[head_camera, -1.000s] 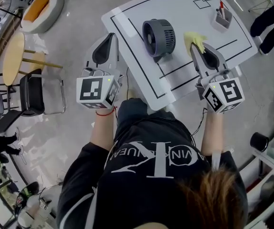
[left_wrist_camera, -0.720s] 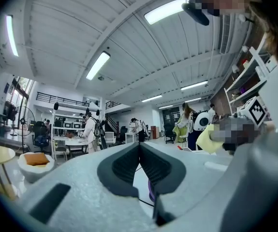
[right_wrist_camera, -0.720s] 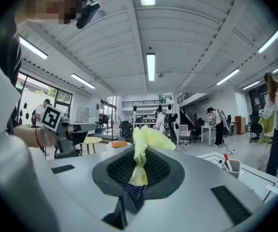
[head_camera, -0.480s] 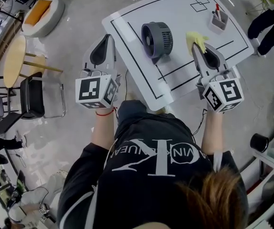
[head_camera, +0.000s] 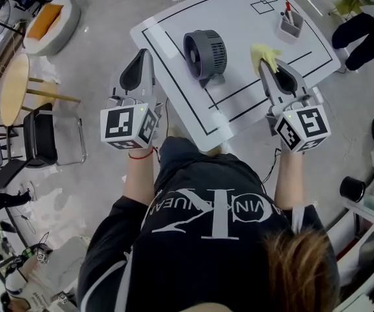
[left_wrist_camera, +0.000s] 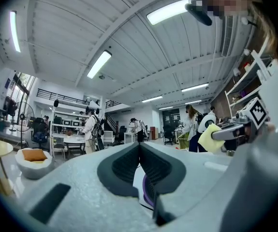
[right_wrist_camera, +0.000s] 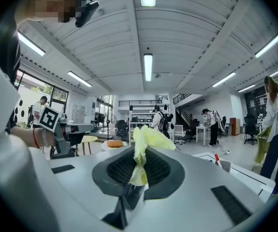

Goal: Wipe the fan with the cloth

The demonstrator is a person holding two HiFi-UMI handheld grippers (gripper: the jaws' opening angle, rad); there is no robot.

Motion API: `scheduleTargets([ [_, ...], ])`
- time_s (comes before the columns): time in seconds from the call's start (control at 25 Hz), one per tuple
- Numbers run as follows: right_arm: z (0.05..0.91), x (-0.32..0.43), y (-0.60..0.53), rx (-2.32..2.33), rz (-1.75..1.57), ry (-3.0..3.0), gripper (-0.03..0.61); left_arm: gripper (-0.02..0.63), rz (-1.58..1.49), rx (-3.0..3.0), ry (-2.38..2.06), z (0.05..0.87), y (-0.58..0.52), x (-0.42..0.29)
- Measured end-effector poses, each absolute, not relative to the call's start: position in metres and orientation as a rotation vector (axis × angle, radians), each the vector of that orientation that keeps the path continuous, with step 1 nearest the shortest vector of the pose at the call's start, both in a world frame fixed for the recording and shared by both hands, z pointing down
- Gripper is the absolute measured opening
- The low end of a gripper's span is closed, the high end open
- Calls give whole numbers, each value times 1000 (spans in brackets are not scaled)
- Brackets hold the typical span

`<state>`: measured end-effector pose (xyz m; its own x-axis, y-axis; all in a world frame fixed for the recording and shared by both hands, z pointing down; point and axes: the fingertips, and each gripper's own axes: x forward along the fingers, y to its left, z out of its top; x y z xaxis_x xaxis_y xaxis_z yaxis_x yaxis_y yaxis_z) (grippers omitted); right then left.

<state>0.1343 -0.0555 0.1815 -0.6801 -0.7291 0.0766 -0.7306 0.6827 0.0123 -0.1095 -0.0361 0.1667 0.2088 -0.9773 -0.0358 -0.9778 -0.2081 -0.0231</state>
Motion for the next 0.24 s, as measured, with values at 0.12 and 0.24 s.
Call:
scheduleTargets([
  [0.12,183,135,-57,1212,32,-2810,32,11,15,-2417,1954,169,-38,-109],
  [0.24,184,136,-59,1210,43,-2810,32,11,13,-2419,1962,171,-39,-109],
])
